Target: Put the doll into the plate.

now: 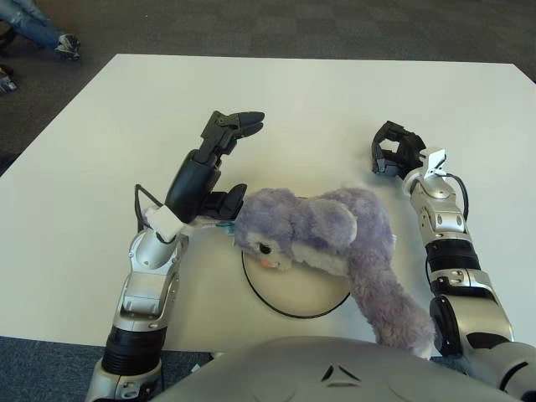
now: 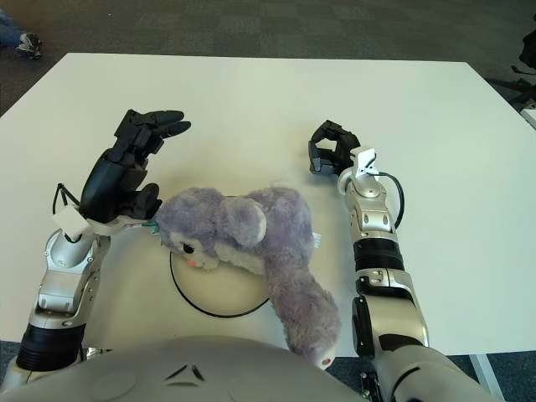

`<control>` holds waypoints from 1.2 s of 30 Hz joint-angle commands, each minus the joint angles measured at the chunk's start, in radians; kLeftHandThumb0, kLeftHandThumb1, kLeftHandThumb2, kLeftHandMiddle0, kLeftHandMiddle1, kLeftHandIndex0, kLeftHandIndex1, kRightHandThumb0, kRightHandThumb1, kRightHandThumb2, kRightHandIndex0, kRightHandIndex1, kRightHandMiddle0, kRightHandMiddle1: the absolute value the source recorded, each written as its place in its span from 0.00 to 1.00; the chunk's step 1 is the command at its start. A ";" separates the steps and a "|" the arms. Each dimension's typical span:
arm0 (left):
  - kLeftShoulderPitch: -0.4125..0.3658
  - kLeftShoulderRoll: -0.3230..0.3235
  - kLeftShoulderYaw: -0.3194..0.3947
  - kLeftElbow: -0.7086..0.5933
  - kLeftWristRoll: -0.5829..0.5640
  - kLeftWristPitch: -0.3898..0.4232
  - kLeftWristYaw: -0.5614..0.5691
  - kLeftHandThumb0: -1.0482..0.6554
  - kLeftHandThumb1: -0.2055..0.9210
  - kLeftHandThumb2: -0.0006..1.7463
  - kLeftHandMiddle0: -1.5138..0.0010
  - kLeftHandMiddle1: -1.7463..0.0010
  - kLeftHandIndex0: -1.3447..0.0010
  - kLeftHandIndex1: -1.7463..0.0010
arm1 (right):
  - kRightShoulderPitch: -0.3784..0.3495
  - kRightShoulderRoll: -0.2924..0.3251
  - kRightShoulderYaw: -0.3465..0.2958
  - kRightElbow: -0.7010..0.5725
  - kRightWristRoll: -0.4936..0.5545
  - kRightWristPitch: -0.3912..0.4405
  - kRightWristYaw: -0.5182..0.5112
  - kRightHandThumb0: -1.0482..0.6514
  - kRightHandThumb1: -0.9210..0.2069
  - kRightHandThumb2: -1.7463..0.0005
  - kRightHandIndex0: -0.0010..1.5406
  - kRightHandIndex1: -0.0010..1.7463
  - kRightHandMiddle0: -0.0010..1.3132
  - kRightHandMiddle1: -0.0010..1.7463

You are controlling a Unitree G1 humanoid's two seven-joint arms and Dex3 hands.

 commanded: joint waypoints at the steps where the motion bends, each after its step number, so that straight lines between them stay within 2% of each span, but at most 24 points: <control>1: -0.047 0.009 0.024 0.027 -0.024 0.026 0.000 0.05 1.00 0.49 0.94 0.57 1.00 0.42 | 0.012 -0.009 0.004 0.029 -0.014 0.012 0.004 0.33 0.55 0.24 0.78 1.00 0.47 1.00; 6: -0.069 -0.031 0.050 0.077 -0.069 0.065 0.031 0.03 1.00 0.54 0.93 0.58 1.00 0.46 | 0.012 -0.010 0.004 0.033 -0.015 0.008 0.000 0.33 0.54 0.24 0.77 1.00 0.47 1.00; 10: -0.127 -0.044 0.100 0.233 -0.107 0.010 0.024 0.01 1.00 0.57 0.92 0.59 1.00 0.49 | 0.010 -0.011 0.005 0.037 -0.019 0.008 -0.002 0.33 0.54 0.24 0.77 1.00 0.47 1.00; 16: -0.183 -0.065 0.122 0.321 -0.077 -0.033 0.057 0.00 1.00 0.60 0.89 0.58 1.00 0.50 | 0.010 -0.010 0.002 0.036 -0.012 0.009 0.001 0.33 0.54 0.24 0.77 1.00 0.47 1.00; 18: -0.197 -0.080 0.125 0.336 -0.063 -0.038 0.081 0.00 1.00 0.60 0.85 0.56 1.00 0.47 | 0.012 -0.010 0.001 0.034 -0.009 0.008 0.003 0.33 0.54 0.24 0.77 1.00 0.47 1.00; 19: -0.209 -0.089 0.127 0.348 -0.054 -0.036 0.100 0.00 1.00 0.60 0.84 0.54 1.00 0.45 | 0.013 -0.010 0.000 0.033 -0.011 0.005 0.000 0.33 0.54 0.24 0.77 1.00 0.47 1.00; 23: -0.238 -0.105 0.135 0.378 -0.040 -0.022 0.137 0.02 1.00 0.60 0.73 0.26 1.00 0.28 | 0.015 -0.010 0.002 0.033 -0.020 0.000 -0.010 0.33 0.54 0.24 0.77 1.00 0.47 1.00; 27: -0.257 -0.116 0.142 0.392 -0.041 0.011 0.165 0.05 1.00 0.58 0.60 0.06 0.98 0.17 | 0.015 -0.011 0.002 0.032 -0.021 -0.002 -0.015 0.33 0.54 0.24 0.77 1.00 0.47 1.00; 30: -0.265 -0.124 0.146 0.392 -0.052 0.045 0.178 0.08 1.00 0.56 0.54 0.02 0.95 0.12 | 0.017 -0.010 0.001 0.029 -0.016 -0.002 -0.013 0.33 0.54 0.24 0.77 1.00 0.47 1.00; 36: -0.291 -0.144 0.169 0.407 -0.137 0.128 0.169 0.14 1.00 0.53 0.42 0.00 0.87 0.03 | 0.018 -0.005 -0.005 0.027 -0.005 0.000 -0.008 0.33 0.54 0.24 0.77 1.00 0.47 1.00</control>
